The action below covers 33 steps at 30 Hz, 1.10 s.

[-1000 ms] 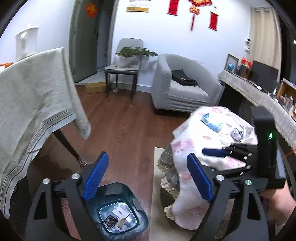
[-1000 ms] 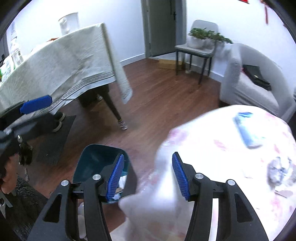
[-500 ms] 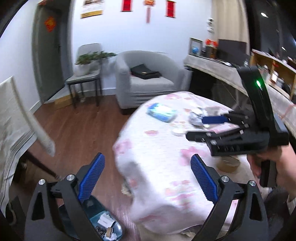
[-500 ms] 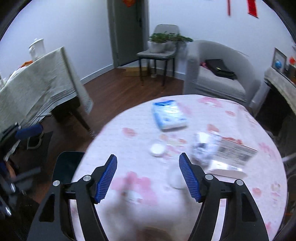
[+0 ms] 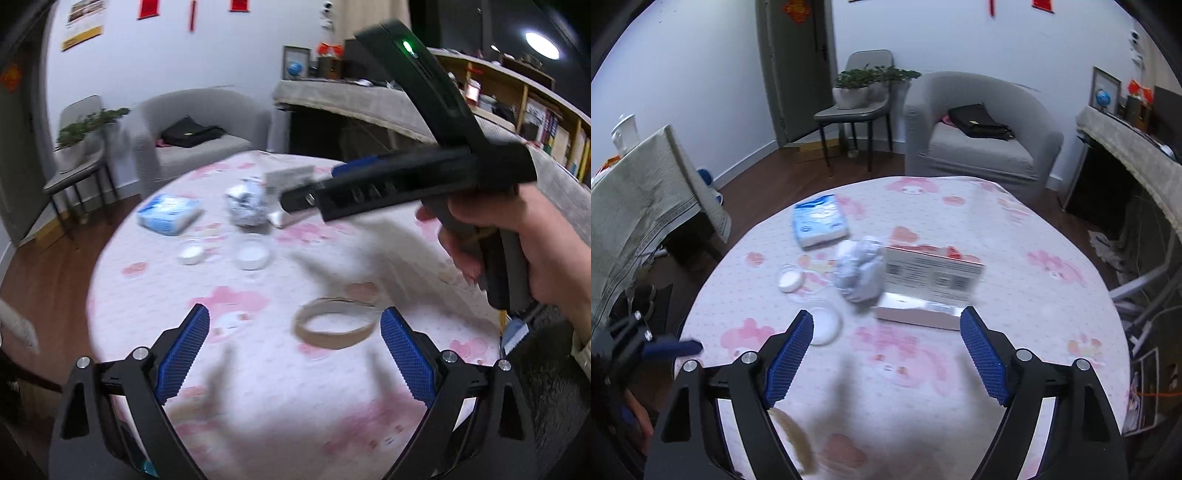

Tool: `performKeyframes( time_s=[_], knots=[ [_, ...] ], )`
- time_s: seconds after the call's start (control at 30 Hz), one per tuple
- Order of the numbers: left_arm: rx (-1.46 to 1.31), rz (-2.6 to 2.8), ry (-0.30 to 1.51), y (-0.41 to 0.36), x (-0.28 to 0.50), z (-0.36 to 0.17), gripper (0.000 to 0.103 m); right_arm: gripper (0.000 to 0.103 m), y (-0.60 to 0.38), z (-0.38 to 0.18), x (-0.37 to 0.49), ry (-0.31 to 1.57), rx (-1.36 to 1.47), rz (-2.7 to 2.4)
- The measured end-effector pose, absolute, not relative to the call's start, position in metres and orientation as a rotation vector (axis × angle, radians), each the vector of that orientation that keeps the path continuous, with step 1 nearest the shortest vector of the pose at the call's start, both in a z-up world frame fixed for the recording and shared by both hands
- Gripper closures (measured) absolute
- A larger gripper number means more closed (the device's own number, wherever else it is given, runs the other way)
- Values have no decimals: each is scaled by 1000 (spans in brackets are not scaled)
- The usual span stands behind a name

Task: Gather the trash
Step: 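Bring both open tools back over the table toward the remaining trash, then grasp the brown cardboard tape ring with the left tool while the right tool grasps the white barcode card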

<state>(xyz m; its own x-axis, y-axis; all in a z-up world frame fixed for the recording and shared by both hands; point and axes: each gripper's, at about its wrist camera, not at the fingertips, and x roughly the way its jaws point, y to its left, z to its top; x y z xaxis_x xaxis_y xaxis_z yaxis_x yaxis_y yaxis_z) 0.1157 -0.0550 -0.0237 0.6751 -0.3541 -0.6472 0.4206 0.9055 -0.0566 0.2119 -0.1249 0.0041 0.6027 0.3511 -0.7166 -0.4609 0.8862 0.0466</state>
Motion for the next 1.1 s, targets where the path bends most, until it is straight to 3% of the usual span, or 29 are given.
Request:
performKeyframes(
  time_s=[0.37, 0.4, 0.5, 0.57, 0.63, 1.1],
  knots=[
    [139, -464, 766, -88, 137, -49, 8, 19, -153, 2, 224, 808, -104, 432],
    [138, -465, 772, -89, 138, -51, 10, 19, -153, 1, 226, 810, -101, 432],
    [134, -457, 802, -90, 142, -55, 28, 19, -150, 0, 230, 807, -100, 432],
    [140, -459, 800, -91, 143, -56, 29, 19, -147, -1, 234, 806, -96, 430],
    [117, -468, 801, -90, 144, -54, 37, 19, -143, -3, 238, 812, -89, 433],
    [44, -478, 790, -72, 151, -48, 38, 18, -120, -9, 270, 816, -85, 379]
  ],
)
